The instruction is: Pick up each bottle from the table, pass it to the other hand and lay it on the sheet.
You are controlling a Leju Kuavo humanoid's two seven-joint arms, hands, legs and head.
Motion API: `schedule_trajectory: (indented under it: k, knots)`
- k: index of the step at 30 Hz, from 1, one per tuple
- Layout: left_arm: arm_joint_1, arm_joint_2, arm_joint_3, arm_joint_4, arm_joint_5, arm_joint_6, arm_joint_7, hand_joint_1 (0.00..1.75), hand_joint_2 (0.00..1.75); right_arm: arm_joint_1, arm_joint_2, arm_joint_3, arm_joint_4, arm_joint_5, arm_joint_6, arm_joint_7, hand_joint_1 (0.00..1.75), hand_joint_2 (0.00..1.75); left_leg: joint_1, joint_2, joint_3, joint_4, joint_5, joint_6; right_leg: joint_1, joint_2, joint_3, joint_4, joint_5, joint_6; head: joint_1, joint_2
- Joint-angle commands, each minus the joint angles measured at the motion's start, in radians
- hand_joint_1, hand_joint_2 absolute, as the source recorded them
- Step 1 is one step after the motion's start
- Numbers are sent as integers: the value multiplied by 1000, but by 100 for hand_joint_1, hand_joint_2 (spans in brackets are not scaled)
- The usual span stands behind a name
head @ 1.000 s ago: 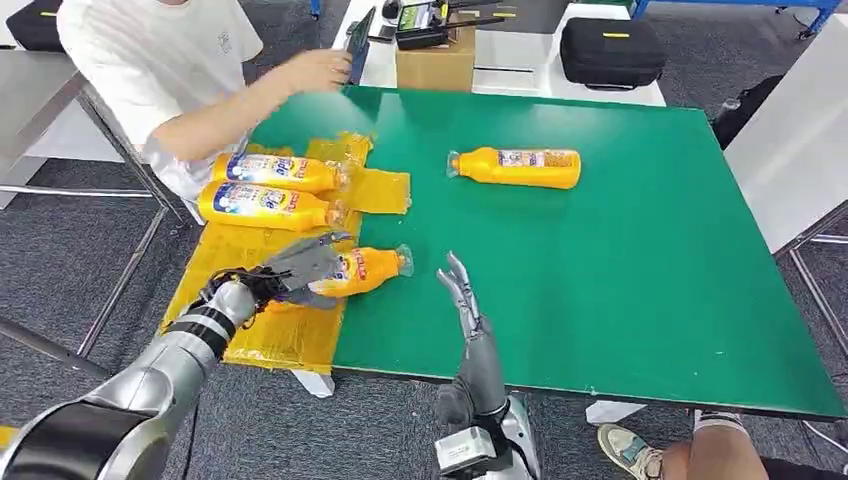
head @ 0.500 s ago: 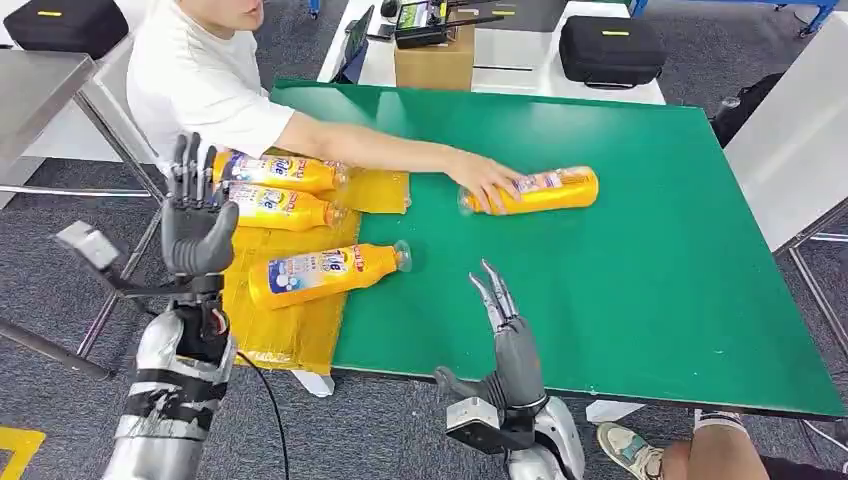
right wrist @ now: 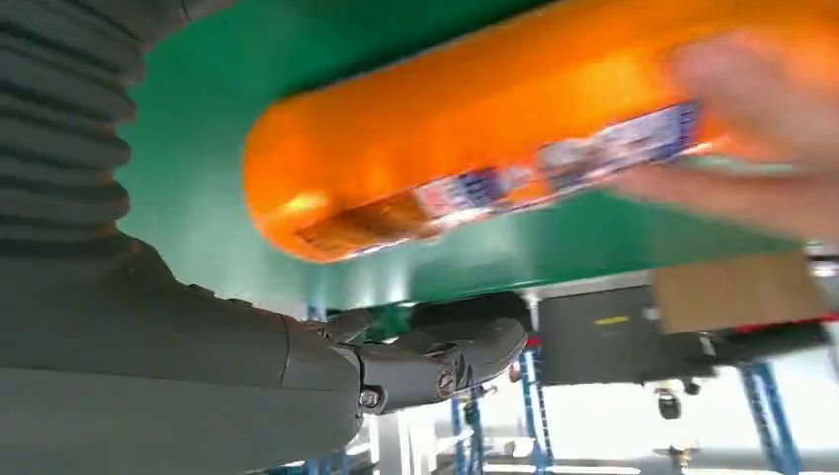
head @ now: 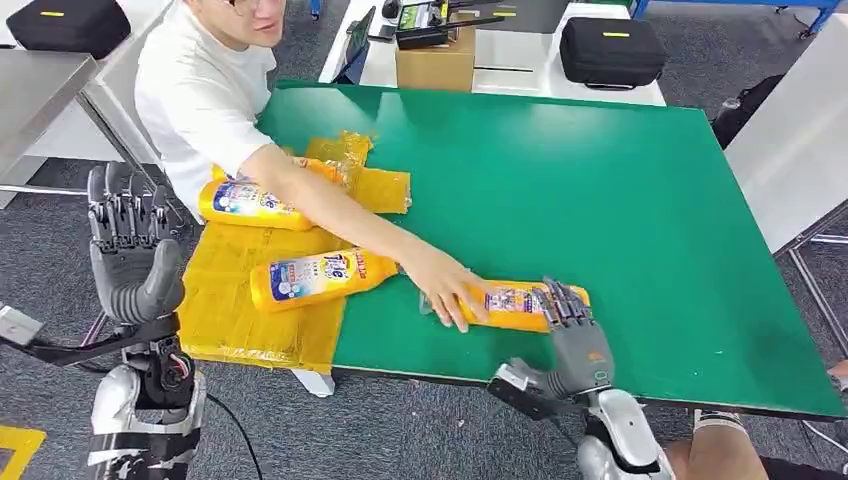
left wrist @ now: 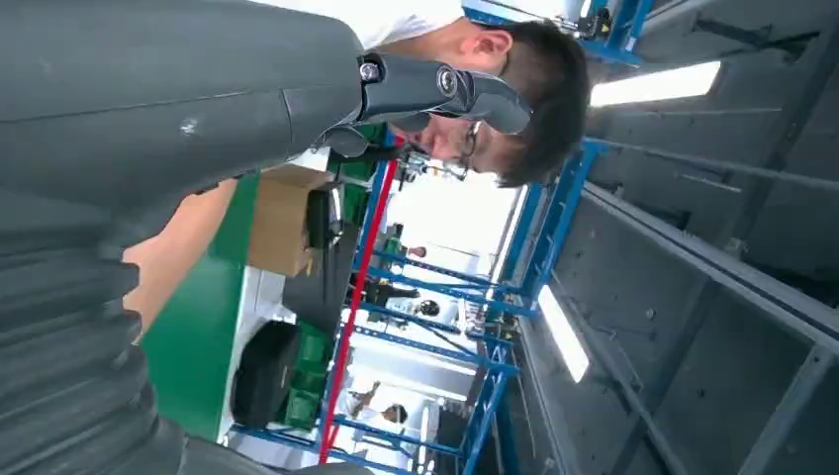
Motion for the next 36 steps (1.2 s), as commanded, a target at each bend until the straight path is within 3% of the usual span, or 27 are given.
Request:
schedule_trajectory:
  k: [1, 10, 16, 26, 29, 32, 34, 35, 36]
  knots:
    - [-12, 9, -12, 12, -183, 109, -5, 0, 175, -143, -2, -26, 245, 14, 23, 14, 0, 175, 0, 2, 3, -1, -1, -1, 1, 1, 3, -1, -1, -1, 0, 0]
    - [-18, 21, -48, 36, -167, 85, 21, 0, 175, -223, 26, -7, 355, 16, 62, 28, 0, 175, 1, 2, 4, -1, -1, -1, 1, 1, 3, -1, -1, -1, 0, 0]
    - [-56, 27, -71, 86, -157, 74, 22, 0, 175, -384, 54, 5, 555, -3, 43, 19, 0, 175, 0, 3, 3, -1, -1, -1, 0, 2, 2, 0, 0, -1, 0, 0]
    - [-67, 22, -77, 119, -134, 67, 30, 0, 175, -435, 81, 6, 613, -32, 66, 2, 0, 175, 1, 2, 5, 0, -1, -1, 1, 1, 4, 0, -2, -2, 0, 0]
    - [-80, 22, -85, 139, -128, 66, 31, 0, 175, -461, 95, 20, 665, -41, 118, -2, 0, 175, 0, 3, 4, 0, 0, -1, 0, 1, 3, 0, -1, -2, 0, 0]
    - [-64, 37, -80, 122, -148, 79, 44, 0, 175, -529, 97, 81, 759, -6, 315, 126, 0, 175, 0, 2, 4, 0, 0, -1, 1, 0, 3, 0, -1, -2, 0, 0]
    - [-63, 38, -68, 131, -156, 76, 51, 0, 175, -563, 88, 103, 789, -12, 394, 127, 0, 175, 0, 3, 4, 0, 0, -1, 0, 2, 3, 1, -1, -2, 0, 0]
    - [-67, 35, -65, 138, -157, 76, 51, 0, 175, -563, 88, 88, 790, -37, 390, 120, 138, 175, 0, 5, 4, 0, 0, -1, 0, 3, 2, 1, 0, -2, 0, 0]
    - [-71, 35, -67, 144, -159, 74, 51, 0, 175, -567, 88, 92, 797, -38, 400, 116, 166, 175, 0, 4, 4, -1, 0, -1, 1, 2, 3, 0, 0, -1, 0, 0]
